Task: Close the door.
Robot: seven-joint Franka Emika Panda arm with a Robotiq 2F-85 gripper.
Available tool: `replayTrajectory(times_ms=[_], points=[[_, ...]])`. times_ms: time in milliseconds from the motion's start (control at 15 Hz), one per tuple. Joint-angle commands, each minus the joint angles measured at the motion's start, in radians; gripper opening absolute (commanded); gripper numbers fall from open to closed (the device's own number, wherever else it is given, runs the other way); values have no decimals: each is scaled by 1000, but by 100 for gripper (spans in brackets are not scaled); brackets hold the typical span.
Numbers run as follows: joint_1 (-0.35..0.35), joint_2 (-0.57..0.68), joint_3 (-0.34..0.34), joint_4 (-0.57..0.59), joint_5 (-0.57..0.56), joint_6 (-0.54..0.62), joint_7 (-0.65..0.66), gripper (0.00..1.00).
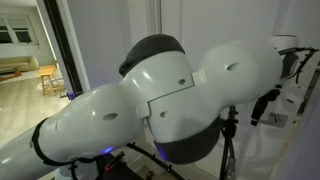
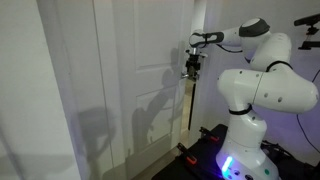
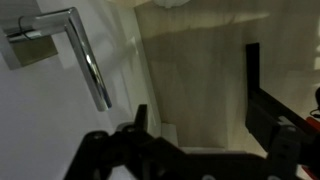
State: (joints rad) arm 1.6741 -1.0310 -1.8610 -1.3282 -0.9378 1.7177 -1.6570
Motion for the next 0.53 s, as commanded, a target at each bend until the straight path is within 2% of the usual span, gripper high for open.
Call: replayTrajectory(times_ms=[0, 467], points=[[-45, -115, 73, 5, -3, 113, -76, 100], [-5, -228, 91, 2, -26, 241, -193, 100]])
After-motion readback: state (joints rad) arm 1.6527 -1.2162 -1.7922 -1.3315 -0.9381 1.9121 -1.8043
